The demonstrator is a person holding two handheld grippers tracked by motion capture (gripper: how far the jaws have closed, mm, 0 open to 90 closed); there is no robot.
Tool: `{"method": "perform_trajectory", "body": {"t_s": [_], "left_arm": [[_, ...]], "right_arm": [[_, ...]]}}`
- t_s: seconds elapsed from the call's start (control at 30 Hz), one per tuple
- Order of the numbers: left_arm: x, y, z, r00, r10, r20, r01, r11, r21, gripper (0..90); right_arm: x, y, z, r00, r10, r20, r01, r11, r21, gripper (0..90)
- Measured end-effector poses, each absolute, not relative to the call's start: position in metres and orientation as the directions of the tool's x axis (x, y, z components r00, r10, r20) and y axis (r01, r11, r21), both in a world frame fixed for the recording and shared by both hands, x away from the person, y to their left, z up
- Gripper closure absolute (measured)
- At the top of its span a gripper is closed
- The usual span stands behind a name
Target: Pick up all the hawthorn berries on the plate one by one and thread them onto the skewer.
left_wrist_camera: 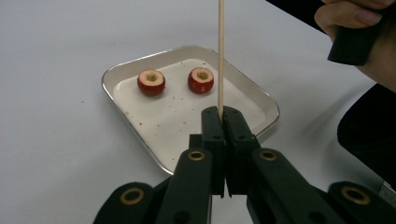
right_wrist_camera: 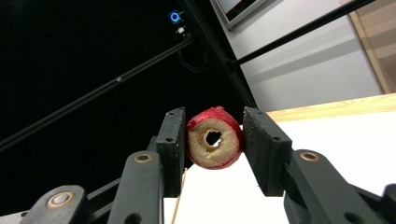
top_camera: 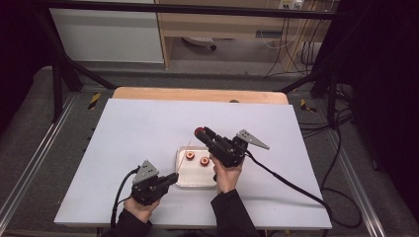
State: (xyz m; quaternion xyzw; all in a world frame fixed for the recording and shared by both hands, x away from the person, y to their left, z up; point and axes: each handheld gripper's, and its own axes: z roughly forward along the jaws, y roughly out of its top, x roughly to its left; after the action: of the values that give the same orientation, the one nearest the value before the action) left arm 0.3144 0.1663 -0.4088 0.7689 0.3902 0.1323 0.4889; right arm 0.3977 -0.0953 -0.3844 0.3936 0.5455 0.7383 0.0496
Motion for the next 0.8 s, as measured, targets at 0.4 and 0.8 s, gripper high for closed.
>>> {"method": "perform_trajectory", "body": {"t_s": [0.4, 0.8], "left_arm": [[0.3143, 0.1604, -0.4103, 0.676, 0.718, -0.168, 0.460, -0.233, 0.857, 88.2], [0.3151, 0.1591, -0.4110, 0.675, 0.720, -0.164, 0.460, -0.236, 0.856, 88.2]], "right_arm": [[0.3946, -0.0949, -0.3843, -0.706, 0.488, 0.513, 0.339, -0.403, 0.850, 61.0], [0.3931, -0.0903, -0.3910, -0.711, 0.487, 0.506, 0.341, -0.390, 0.855, 61.1]]}}
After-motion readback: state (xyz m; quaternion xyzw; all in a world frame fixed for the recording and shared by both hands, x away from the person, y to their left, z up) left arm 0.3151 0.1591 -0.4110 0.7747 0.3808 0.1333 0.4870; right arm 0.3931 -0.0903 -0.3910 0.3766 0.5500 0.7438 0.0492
